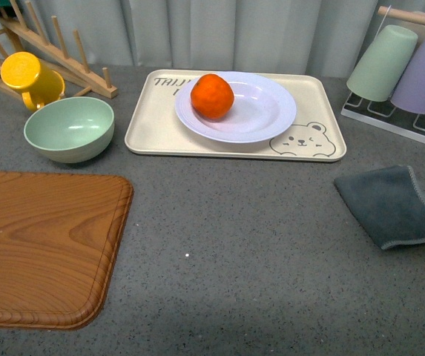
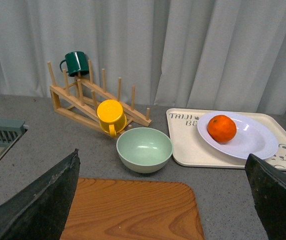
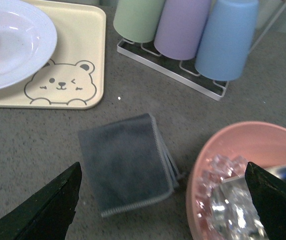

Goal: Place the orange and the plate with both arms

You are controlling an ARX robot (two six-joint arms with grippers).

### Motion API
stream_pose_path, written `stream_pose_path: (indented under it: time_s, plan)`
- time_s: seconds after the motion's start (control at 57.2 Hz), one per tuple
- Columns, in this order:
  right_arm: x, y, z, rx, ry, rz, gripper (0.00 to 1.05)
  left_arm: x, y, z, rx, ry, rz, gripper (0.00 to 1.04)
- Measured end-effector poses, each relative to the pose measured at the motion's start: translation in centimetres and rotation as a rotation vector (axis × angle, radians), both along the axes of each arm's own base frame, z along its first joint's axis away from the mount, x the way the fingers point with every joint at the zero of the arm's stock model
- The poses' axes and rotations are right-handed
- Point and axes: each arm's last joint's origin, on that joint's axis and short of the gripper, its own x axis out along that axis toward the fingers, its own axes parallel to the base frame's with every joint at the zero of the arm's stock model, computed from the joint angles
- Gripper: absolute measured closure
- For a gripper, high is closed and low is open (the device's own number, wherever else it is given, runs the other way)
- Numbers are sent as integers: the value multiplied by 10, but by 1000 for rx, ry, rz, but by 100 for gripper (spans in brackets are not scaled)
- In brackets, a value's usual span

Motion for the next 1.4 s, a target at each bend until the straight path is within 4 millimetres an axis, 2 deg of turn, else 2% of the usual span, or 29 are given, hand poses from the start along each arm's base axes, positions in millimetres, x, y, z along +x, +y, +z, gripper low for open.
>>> stream_pose_path:
  time_s: [0.105, 0.21, 0.297, 0.385, 0.735, 0.874, 1.399]
  plan:
    - [-44, -3, 7, -52, -59, -43, 9, 0, 0, 0, 0, 0, 0, 6]
    - [-61, -1, 8, -25, -135, -26, 11, 0, 0, 0, 0, 0, 0, 6]
    - [-69, -4, 11, 91, -354, 96, 26, 0, 0, 0, 0, 0, 0, 6]
    - [-76, -9, 21, 121, -478, 117, 43, 0, 0, 0, 0, 0, 0, 6]
    - [-95, -24, 22, 127, -489, 126, 103, 0, 0, 0, 0, -1, 0, 6]
    - [-101, -34, 25, 123, -497, 106, 104, 0, 0, 0, 0, 0, 0, 6]
    - [-117, -34, 27, 124, -509, 111, 104, 0, 0, 0, 0, 0, 0, 6]
